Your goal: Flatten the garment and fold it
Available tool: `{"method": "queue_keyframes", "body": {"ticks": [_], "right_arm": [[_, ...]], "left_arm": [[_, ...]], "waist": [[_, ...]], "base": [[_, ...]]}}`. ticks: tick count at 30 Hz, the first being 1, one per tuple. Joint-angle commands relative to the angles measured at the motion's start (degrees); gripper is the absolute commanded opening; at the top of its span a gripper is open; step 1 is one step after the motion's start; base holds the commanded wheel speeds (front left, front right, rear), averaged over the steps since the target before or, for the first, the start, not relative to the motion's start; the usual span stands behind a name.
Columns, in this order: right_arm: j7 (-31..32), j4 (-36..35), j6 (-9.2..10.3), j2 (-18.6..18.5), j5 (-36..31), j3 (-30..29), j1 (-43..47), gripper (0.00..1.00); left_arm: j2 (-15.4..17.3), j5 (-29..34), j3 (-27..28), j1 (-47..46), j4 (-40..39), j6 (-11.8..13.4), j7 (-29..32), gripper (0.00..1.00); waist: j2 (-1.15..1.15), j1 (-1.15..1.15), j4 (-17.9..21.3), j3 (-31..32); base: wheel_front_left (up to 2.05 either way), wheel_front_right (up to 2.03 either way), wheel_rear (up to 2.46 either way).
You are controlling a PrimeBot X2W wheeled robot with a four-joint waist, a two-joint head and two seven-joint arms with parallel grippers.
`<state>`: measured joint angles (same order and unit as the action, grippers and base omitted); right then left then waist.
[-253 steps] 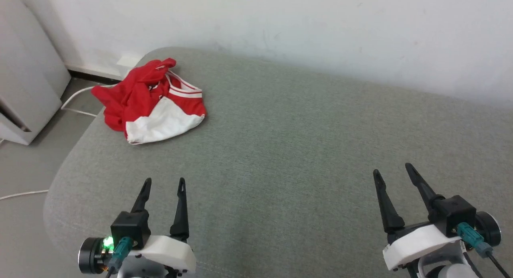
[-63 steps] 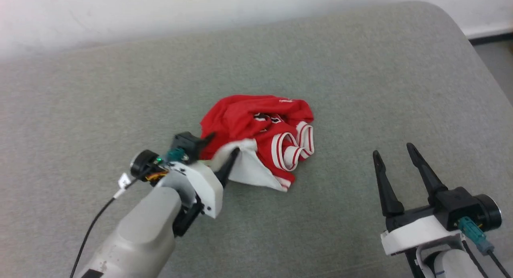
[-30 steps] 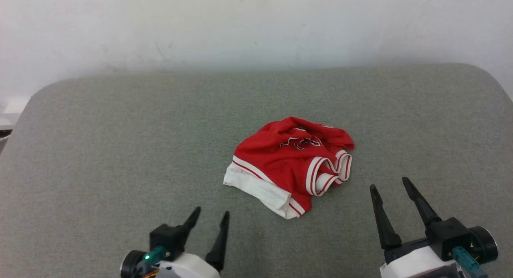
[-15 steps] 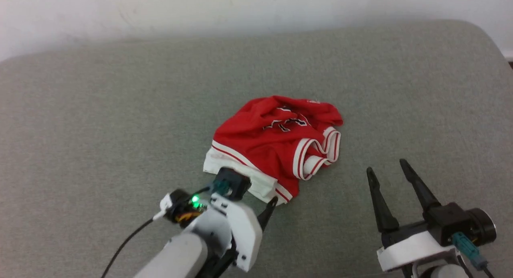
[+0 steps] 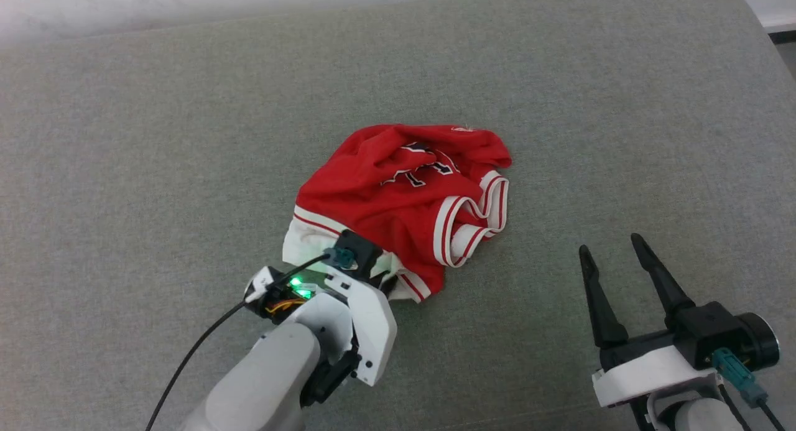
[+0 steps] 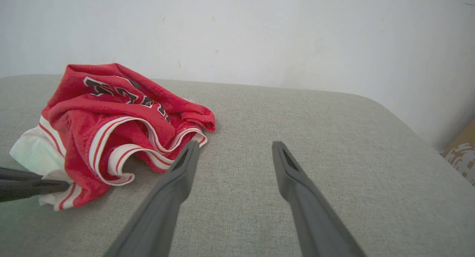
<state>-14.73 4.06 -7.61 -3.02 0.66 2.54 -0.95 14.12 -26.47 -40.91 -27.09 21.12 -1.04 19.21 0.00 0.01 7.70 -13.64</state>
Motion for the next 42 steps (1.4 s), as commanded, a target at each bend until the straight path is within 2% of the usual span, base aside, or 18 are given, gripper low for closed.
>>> {"method": "queue_keyframes", "body": {"ticks": [1,7,14,19,22,23,24,30,35,37,42], "right_arm": [[-0.27,0.01,0.12,0.14,0.57,-0.23,-0.75,1.0],[-0.27,0.75,0.12,0.14,-0.16,-0.9,0.38,1.0],[-0.27,1.8,0.12,0.14,-1.19,-1.93,2.08,1.0],[0.88,3.68,0.12,0.14,-1.57,-2.08,2.5,1.0],[1.89,4.45,0.12,0.14,-1.49,-2.09,2.54,1.0],[2.19,4.58,0.12,0.14,-1.43,-1.92,2.48,1.0],[2.49,4.65,0.12,0.14,-1.11,-1.78,2.32,1.0],[8.15,5.56,0.12,-0.72,-0.59,-0.57,-0.68,1.0],[20.13,9.3,0.12,-4.8,4.16,3.0,-6.59,1.0],[25.58,11.64,0.12,-7.62,5.51,5.43,-9.52,1.0],[36.03,17.59,0.12,-10.9,13.54,9.36,-16.0,1.0]], "left_arm": [[-0.17,-0.7,0.15,0.73,0.89,-0.14,-0.75,0.0],[1.6,-2.41,5.29,4.27,-2.45,3.19,-9.53,0.0],[6.01,-5.97,15.15,11.95,-9.88,9.46,-18.66,0.0],[7.56,-7.87,20.16,17.67,-10.16,14.26,-21.23,0.0],[7.13,-8.08,20.6,19.4,-8.25,15.16,-22.59,0.0],[6.72,-7.9,20.52,19.47,-7.59,15.27,-23.47,0.33],[6.28,-7.61,20.26,19.36,-6.92,15.19,-24.4,1.0],[3.28,-5.62,20.03,16.98,-6.86,13.43,-32.57,1.0],[1.68,-1.76,19.54,16.37,-9.47,11.47,-34.1,1.0],[0.93,-0.48,19.37,16.63,-10.53,10.66,-34.16,1.0],[-1.02,1.43,19.35,17.42,-10.33,8.8,-34.19,1.0]], "waist": [[0.0,-0.01,-0.68,0.48],[0.0,-0.01,-4.14,3.9],[0.0,-0.01,-8.91,7.88],[0.0,-0.01,-10.87,8.6],[0.0,-0.01,-11.93,8.53],[0.0,-0.01,-12.29,8.43],[0.0,-0.01,-12.64,8.37],[0.0,-0.01,-15.07,8.45],[0.0,-0.01,-17.51,8.14],[0.0,-0.01,-18.6,7.72],[0.0,-0.01,-21.71,6.63]], "base": [[0.0,0.0,0.0],[0.0,0.0,0.0],[0.0,0.0,0.0],[0.0,0.0,0.0],[0.0,0.0,0.0],[0.0,0.0,0.0],[0.0,0.0,0.0],[0.0,0.0,0.0],[0.0,0.0,0.0],[0.0,0.0,0.0],[0.0,0.0,0.0]]}}
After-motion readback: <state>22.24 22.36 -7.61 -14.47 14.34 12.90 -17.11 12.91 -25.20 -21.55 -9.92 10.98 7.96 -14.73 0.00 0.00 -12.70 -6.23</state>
